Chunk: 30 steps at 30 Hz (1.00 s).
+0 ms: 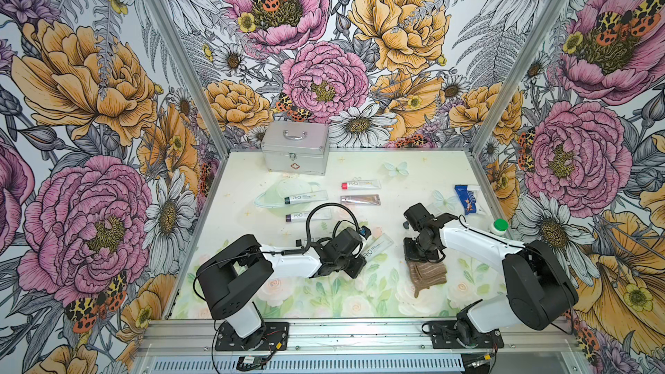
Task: Wipe the surface of the toothpaste tube
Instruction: Wipe the dirt from the toothpaste tube, then move the toothpaste to the center of the board.
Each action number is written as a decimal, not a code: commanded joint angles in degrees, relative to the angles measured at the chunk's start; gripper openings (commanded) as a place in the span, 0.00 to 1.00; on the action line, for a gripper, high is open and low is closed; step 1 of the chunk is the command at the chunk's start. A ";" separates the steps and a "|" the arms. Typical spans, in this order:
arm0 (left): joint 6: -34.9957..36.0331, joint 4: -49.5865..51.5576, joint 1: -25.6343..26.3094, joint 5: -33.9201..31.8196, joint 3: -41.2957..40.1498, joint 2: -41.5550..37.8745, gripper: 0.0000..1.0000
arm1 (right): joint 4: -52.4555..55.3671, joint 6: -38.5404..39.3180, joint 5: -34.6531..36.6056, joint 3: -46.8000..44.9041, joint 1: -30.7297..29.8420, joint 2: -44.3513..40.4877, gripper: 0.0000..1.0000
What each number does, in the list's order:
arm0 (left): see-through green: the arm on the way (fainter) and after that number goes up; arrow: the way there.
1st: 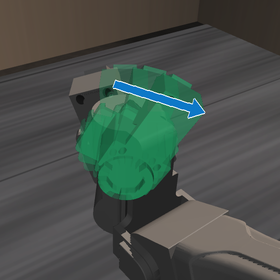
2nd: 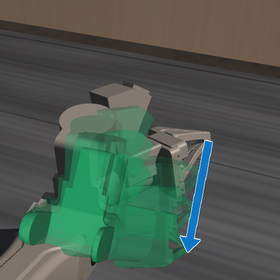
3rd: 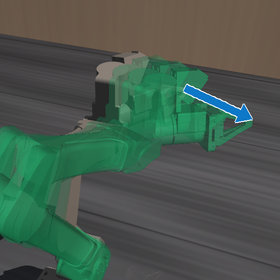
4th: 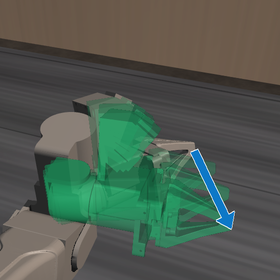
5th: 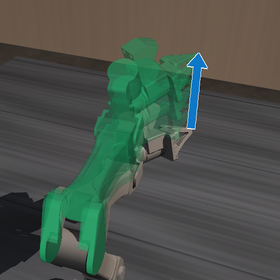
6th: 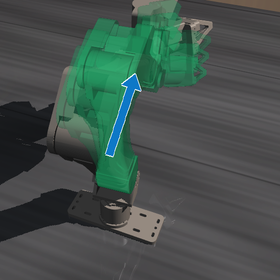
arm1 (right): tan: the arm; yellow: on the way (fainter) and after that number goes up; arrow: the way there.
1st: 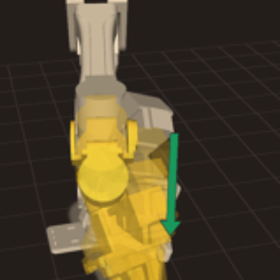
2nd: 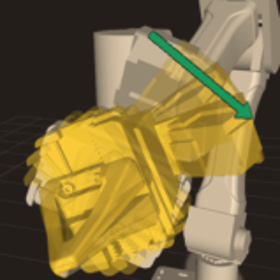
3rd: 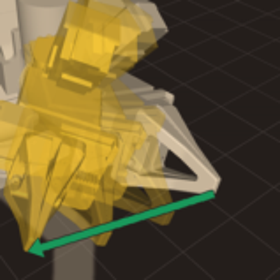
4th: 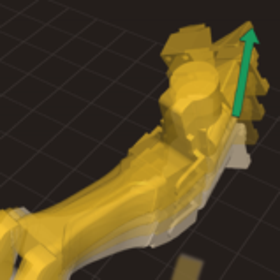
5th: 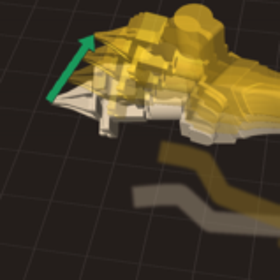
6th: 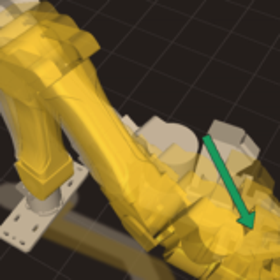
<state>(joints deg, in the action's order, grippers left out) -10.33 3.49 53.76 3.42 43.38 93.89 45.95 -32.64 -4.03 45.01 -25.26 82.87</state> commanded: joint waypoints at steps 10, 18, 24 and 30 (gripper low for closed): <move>5.49 5.38 -7.57 6.85 23.20 17.05 0.27 | 0.61 -2.90 1.07 -2.47 -0.17 -6.34 0.00; 7.07 8.76 -9.29 10.30 36.05 26.82 0.28 | 0.54 -3.05 1.17 -2.56 -0.27 -7.37 0.00; 6.72 9.66 -8.54 13.20 43.04 32.29 0.30 | 0.45 -2.96 1.66 -2.41 -0.23 -7.58 0.00; 6.20 10.86 -7.71 14.72 48.74 36.54 0.30 | 0.40 -2.85 1.79 -2.23 -0.31 -7.58 0.00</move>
<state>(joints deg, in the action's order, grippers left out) -4.49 12.99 45.39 15.29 90.24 128.88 46.52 -35.11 -3.18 42.89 -25.30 76.42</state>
